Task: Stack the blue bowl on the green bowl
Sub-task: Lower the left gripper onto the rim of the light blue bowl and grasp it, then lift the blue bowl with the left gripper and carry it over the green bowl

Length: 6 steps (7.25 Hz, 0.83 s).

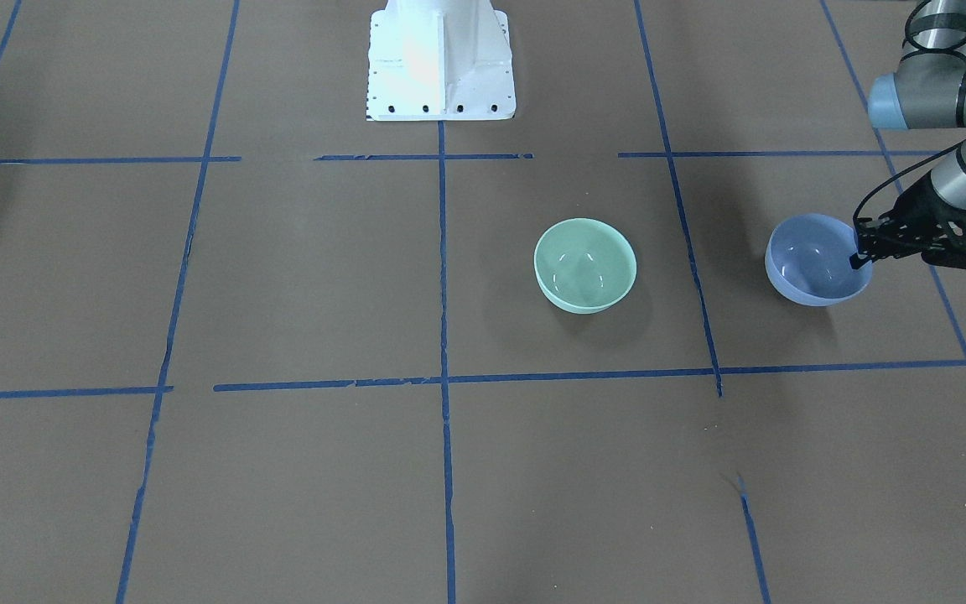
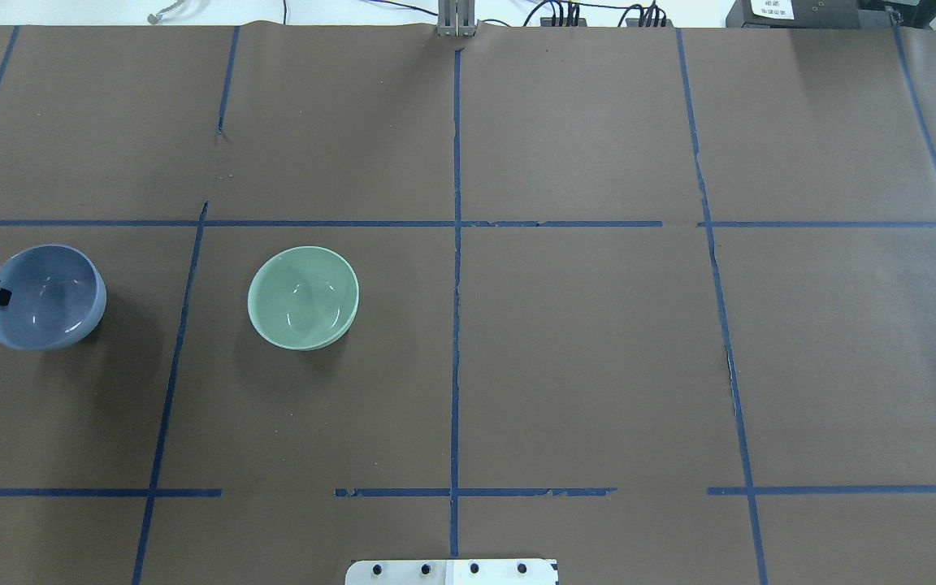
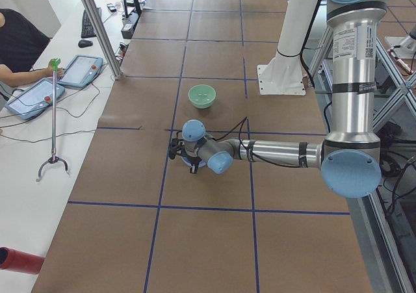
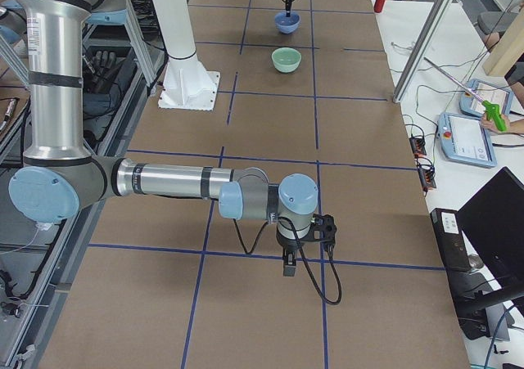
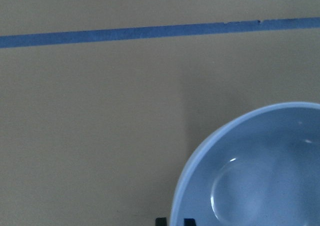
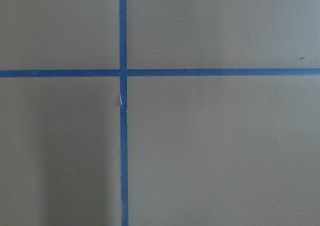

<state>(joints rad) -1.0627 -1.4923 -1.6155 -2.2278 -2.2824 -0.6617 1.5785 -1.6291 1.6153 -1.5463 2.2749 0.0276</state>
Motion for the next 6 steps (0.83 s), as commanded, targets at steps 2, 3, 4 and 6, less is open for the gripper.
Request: performKeyframes(at_steps=[2, 3, 4, 6], targets=[[-1.147, -1.456, -1.788, -2.098, -2.31, -0.599, 1.0, 1.578, -1.629, 1.615, -1.546, 2.275, 0.028, 0.0], [-1.196, -1.466, -1.869, -1.93, -2.319, -0.518, 1.0, 1.578, -1.629, 1.615, -1.548, 2.275, 0.028, 0.0], [-1.222, -1.523, -1.949, -1.767, -2.319, -0.485, 1.0, 1.578, -1.629, 1.615, -1.546, 2.275, 0.028, 0.0], [-1.334, -1.616, -2.055, -1.543, -2.319, -0.485, 1.0, 1.578, -1.629, 1.615, -1.548, 2.275, 0.028, 0.0]])
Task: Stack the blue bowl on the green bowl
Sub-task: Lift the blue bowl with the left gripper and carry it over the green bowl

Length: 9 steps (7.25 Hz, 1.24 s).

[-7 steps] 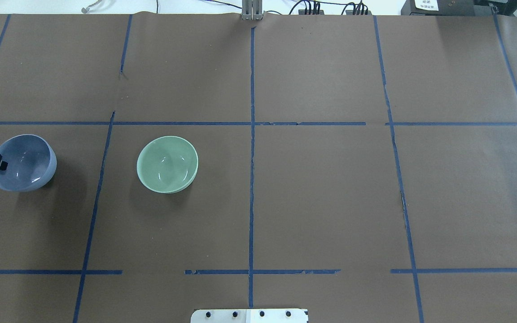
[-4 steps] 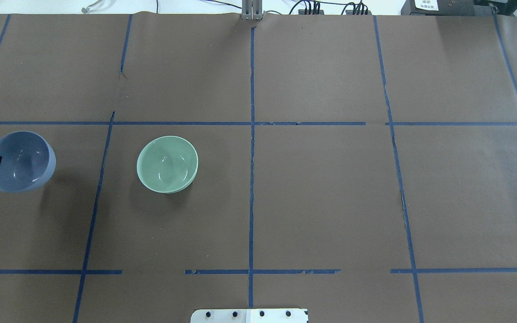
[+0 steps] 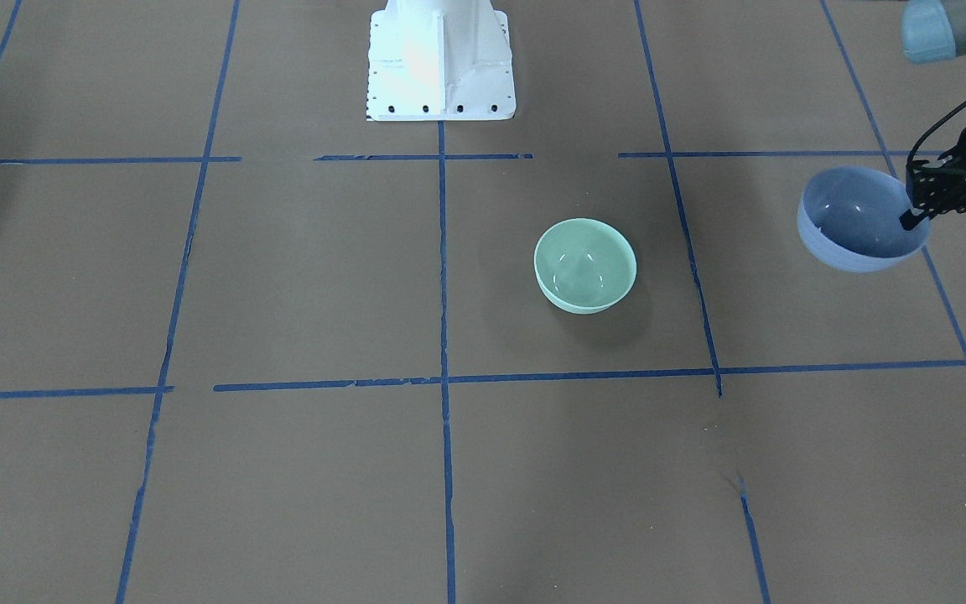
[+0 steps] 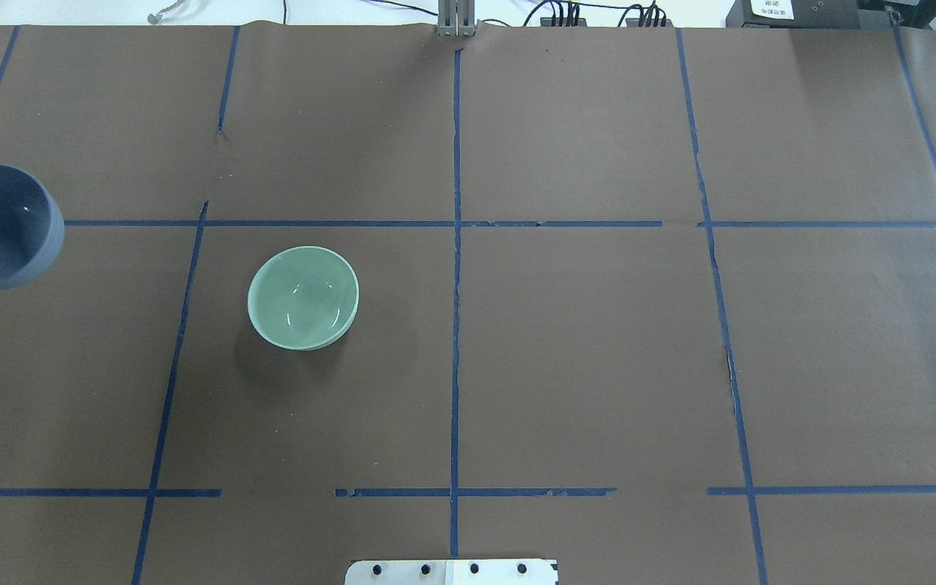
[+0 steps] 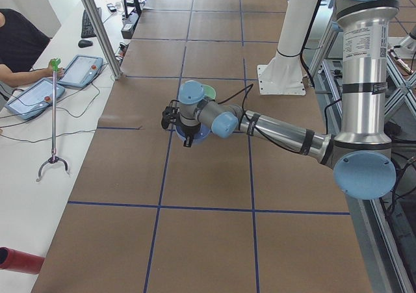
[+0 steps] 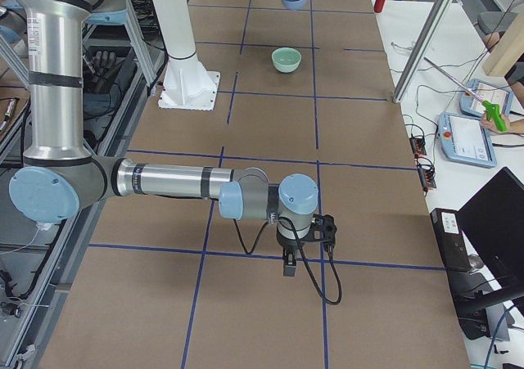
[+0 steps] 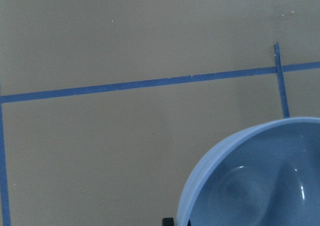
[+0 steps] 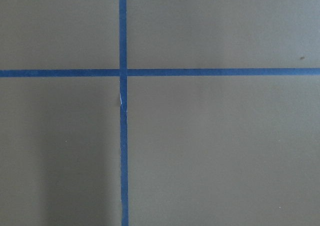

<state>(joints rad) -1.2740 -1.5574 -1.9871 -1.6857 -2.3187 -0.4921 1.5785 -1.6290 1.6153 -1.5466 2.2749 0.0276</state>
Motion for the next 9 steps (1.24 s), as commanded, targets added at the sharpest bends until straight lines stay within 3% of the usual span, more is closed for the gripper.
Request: performKeyframes(at_steps=[1, 3, 5, 9], targets=[[-1.327, -1.618, -2.086, -1.519, -2.322, -0.524, 1.0, 1.578, -1.629, 1.615, -1.546, 2.275, 0.028, 0.0], [-1.193, -1.661, -2.114, -1.58, -2.347, -0.813, 1.0, 1.578, -1.629, 1.615, -1.548, 2.275, 0.028, 0.0], [-1.009, -1.666, -2.092, -1.8, -2.332, -1.125, 1.0, 1.578, -1.629, 1.615, -1.546, 2.275, 0.028, 0.0], [-0.801, -1.839, -1.944, -1.825, -2.172, -1.304, 1.0, 1.578, -1.629, 1.615, -1.548, 2.275, 0.028, 0.0]])
